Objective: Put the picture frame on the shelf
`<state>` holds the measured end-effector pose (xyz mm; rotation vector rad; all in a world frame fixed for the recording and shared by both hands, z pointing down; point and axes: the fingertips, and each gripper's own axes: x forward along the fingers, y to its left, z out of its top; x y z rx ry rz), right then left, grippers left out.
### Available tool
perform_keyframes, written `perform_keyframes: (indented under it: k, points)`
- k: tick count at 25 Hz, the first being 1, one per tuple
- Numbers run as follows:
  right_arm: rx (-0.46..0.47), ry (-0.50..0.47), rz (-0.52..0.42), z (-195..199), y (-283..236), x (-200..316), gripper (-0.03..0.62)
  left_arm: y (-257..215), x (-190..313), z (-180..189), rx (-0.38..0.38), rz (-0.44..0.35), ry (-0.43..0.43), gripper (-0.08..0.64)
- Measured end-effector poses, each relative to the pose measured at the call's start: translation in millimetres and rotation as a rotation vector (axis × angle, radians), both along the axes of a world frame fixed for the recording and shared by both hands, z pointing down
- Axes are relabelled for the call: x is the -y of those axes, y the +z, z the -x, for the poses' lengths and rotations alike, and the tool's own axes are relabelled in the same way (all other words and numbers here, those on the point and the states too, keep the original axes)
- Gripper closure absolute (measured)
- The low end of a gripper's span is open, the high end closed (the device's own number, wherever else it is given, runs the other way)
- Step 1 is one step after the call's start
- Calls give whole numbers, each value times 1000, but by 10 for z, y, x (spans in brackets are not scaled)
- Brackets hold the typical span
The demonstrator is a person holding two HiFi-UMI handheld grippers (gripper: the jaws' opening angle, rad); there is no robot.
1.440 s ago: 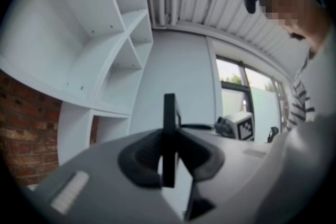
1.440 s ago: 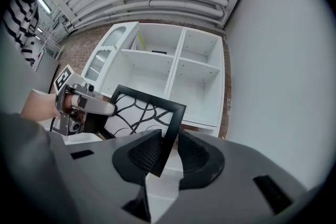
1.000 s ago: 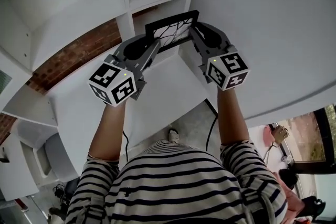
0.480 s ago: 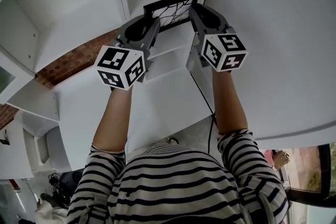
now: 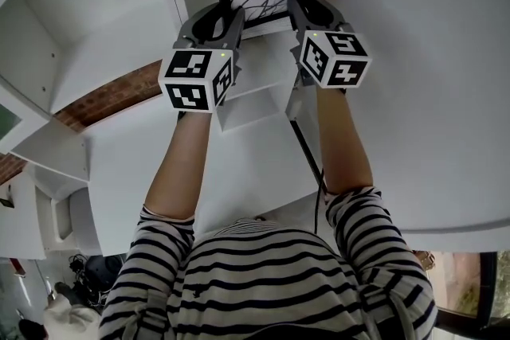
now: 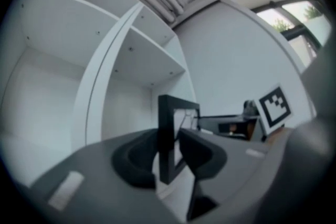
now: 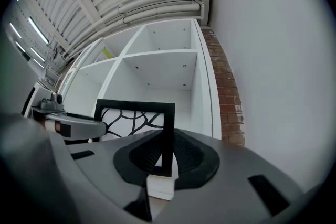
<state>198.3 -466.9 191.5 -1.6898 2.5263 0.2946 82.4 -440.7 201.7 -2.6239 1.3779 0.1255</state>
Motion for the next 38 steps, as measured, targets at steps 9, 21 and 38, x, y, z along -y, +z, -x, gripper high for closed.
perform_keyframes:
  k: [9,21,38]
  points:
    - [54,8,37,35,150,421,532,58,287,100,-13,12,-108,439]
    - [42,6,66,28,191,491,532,82,188,137,-26,-11,-151,420]
    - [24,-1,75,76,177,532,532,228,-138,16,-53,-5,-33,420]
